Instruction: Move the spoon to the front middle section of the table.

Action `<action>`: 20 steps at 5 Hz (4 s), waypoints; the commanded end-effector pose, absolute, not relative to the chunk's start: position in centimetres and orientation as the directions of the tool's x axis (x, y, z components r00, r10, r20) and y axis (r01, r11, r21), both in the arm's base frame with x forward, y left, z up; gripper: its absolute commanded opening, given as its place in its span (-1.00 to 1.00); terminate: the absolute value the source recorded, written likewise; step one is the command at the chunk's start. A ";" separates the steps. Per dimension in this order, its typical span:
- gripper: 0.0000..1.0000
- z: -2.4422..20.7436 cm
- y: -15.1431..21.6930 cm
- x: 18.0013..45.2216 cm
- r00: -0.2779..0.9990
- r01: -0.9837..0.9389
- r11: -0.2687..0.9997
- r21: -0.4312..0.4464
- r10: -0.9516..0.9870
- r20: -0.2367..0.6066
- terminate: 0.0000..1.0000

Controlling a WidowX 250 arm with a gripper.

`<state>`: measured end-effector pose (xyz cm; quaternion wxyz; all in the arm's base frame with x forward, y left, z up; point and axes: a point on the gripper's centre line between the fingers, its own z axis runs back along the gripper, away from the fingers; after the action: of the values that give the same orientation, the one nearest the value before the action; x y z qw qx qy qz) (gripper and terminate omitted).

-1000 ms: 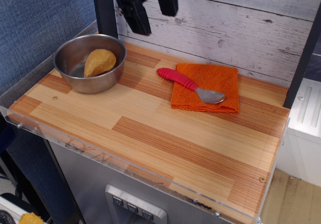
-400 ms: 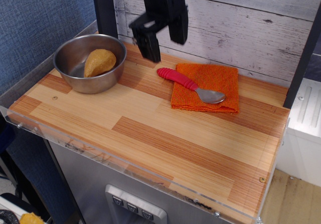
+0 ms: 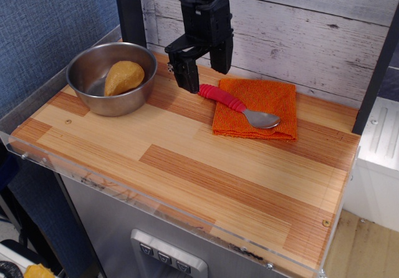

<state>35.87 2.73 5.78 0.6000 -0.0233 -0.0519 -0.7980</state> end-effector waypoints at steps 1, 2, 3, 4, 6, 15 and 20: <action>1.00 6.4 3.7 37.4 -0.256 0.964 -0.251 0.082 -0.965 0.059 -1.00; 1.00 5.2 3.4 37.9 -0.256 0.965 -0.252 0.069 -0.965 0.059 -1.00; 1.00 3.9 2.7 38.2 -0.252 0.967 -0.250 0.045 -0.966 0.058 -1.00; 1.00 3.1 2.0 38.6 -0.259 0.966 -0.258 0.029 -0.965 0.047 -1.00; -1.00 2.7 1.8 38.4 -0.263 0.965 -0.263 0.003 -0.965 0.012 -1.00; -1.00 13.3 2.3 31.9 -0.308 0.949 -0.306 0.079 -0.951 0.019 -1.00; -1.00 6.7 7.3 27.0 -0.368 0.930 -0.368 0.013 -0.930 -0.011 -1.00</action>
<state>26.80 6.73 5.57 0.5609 -0.0120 0.0051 -0.8278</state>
